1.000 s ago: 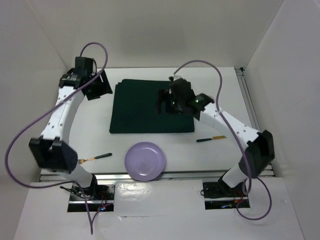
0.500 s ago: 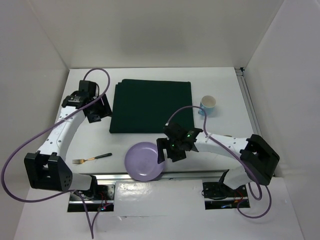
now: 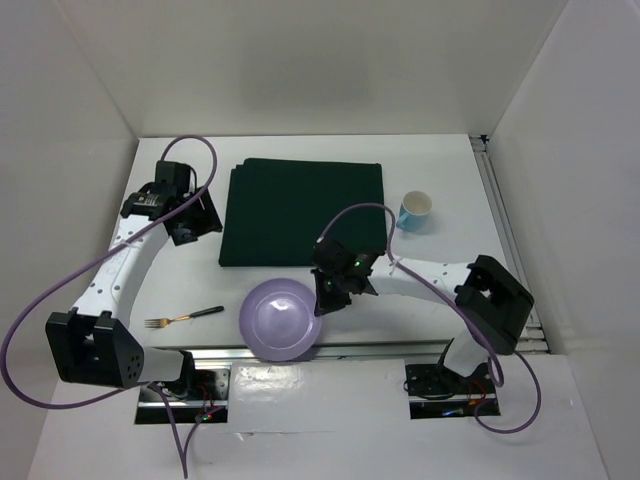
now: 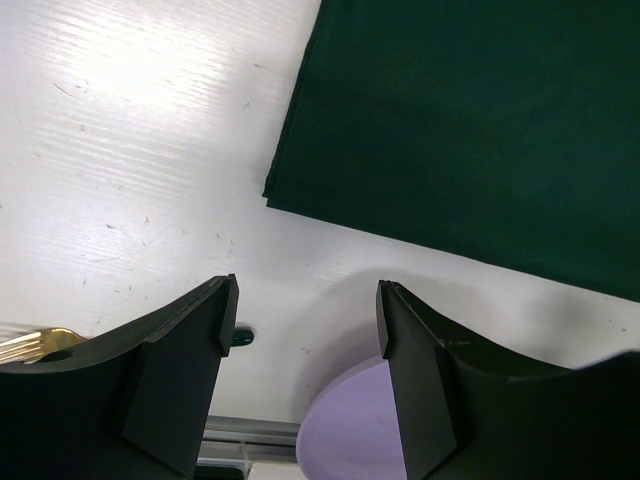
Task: Set the dinner table for one person
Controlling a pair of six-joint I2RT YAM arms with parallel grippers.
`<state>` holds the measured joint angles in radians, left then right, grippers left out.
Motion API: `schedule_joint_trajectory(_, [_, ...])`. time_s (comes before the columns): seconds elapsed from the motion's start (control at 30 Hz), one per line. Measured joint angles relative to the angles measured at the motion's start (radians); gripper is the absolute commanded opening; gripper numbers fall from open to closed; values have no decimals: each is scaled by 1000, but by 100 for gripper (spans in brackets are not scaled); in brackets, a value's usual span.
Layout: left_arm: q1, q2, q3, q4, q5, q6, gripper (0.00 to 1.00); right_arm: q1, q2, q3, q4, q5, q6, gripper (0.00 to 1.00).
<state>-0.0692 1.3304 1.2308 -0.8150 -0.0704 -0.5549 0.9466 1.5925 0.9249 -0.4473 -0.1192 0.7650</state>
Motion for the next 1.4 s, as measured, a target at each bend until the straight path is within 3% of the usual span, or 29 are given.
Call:
schedule_joint_trajectory(0.13, [0, -9, 0, -6, -31, -6, 74, -19, -39, 138, -115, 72, -42, 0])
schedule_joint_trajectory(0.27, [0, -21, 32, -32, -75, -34, 74, -135, -15, 335, -172, 86, -105, 0])
schedule_joint_trajectory(0.6, [-1, -99, 92, -67, -175, -103, 74, -440, 463, 821, -177, 79, -169, 0])
schedule_joint_trajectory(0.73, [-1, -103, 92, -78, -176, -107, 74, -488, 593, 893, -177, 71, -171, 0])
schedule_joint_trajectory(0.9, [-1, -108, 92, -93, -176, -107, 74, -508, 639, 904, -183, 34, -155, 0])
schedule_joint_trajectory(1.0, [-1, -115, 92, -99, -176, -107, 74, -513, 639, 912, -183, 26, -147, 19])
schedule_joint_trajectory(1.03, [-1, -116, 92, -100, -176, -107, 74, -513, 639, 916, -183, 24, -142, 29])
schedule_joint_trajectory(1.07, [-1, -117, 92, -100, -176, -106, 74, -513, 639, 917, -183, 24, -140, 49])
schedule_joint_trajectory(1.13, [-1, -117, 92, -103, -179, -105, 74, -513, 639, 921, -183, 26, -130, 62])
schedule_joint_trajectory(1.4, [-1, -115, 130, -127, -202, -103, 74, -512, 634, 921, -195, 71, -145, 65])
